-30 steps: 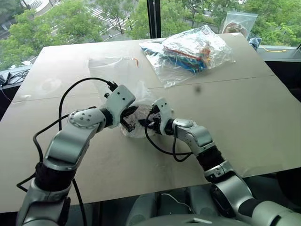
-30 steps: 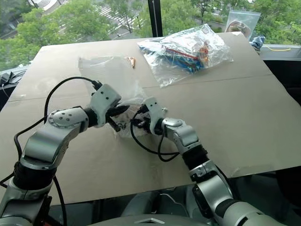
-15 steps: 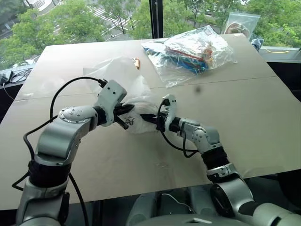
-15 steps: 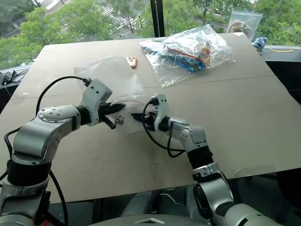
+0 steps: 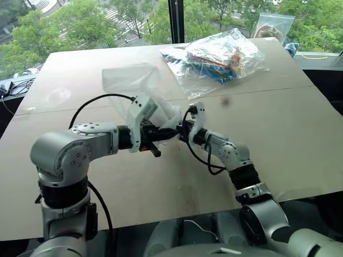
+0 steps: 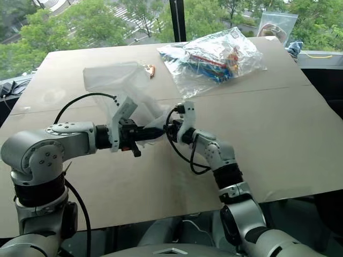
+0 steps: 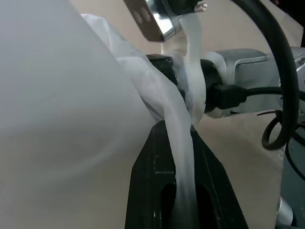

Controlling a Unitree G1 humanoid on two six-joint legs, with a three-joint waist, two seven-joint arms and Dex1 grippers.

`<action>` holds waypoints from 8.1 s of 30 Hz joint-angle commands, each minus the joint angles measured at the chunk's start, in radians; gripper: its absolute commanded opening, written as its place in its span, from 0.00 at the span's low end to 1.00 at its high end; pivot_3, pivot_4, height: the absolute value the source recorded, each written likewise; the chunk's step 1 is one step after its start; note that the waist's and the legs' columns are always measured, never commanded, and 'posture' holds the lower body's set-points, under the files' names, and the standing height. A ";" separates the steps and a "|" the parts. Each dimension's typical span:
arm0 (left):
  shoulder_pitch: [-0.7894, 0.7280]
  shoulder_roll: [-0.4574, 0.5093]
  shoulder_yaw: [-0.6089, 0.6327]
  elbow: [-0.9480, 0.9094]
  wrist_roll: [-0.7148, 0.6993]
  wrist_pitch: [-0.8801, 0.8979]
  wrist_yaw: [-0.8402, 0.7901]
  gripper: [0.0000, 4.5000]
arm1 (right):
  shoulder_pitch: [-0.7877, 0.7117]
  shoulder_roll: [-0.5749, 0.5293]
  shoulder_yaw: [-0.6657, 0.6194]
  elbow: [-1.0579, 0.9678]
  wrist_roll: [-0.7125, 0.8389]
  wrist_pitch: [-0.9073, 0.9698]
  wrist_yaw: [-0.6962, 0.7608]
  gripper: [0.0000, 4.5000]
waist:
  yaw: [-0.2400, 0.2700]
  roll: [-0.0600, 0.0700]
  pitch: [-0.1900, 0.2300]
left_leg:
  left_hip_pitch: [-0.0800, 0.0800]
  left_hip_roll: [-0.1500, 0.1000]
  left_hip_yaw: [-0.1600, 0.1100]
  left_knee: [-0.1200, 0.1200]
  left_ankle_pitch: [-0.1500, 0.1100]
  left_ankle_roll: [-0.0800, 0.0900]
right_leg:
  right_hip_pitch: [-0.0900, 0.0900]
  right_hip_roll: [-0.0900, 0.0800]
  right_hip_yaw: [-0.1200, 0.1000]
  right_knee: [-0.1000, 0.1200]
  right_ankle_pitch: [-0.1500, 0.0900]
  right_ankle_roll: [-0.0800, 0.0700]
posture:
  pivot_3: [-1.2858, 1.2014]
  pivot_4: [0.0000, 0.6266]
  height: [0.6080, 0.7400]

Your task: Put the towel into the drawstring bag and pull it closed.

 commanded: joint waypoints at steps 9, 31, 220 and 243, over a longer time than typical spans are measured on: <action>-0.005 0.040 0.061 0.055 -0.005 -0.066 0.048 0.00 | 0.030 0.126 -0.186 -0.214 0.505 0.182 -0.057 0.00 | -0.006 0.001 0.000 | 0.000 0.000 -0.001 -0.001 0.000 0.000 | 0.000 0.000 0.000 0.001 0.000 0.000 | 0.52 0.24 1.00; -0.084 -0.089 0.027 0.052 -0.271 -0.061 0.079 0.00 | 0.010 0.111 -0.185 -0.205 0.457 0.059 -0.091 0.00 | 0.001 0.001 0.000 | -0.001 0.000 0.001 -0.001 0.000 0.000 | -0.001 -0.001 0.001 0.000 0.000 0.000 | 0.52 0.24 1.00; -0.093 0.298 -0.231 0.857 0.474 -1.348 -0.576 0.00 | -0.402 -0.075 0.052 0.736 -0.609 -0.576 0.086 0.76 | -0.031 0.000 0.001 | 0.000 0.009 0.015 0.000 0.001 -0.002 | -0.011 0.005 0.004 0.012 0.002 -0.004 | 0.52 0.24 1.00; -0.215 0.168 -0.250 0.760 0.386 -1.222 -0.629 0.00 | 0.345 -0.430 0.036 -0.719 -0.422 0.061 0.234 0.01 | -0.019 0.001 0.001 | -0.004 0.009 0.012 0.002 0.000 -0.002 | -0.013 0.003 0.001 0.013 0.002 -0.004 | 0.52 0.24 1.00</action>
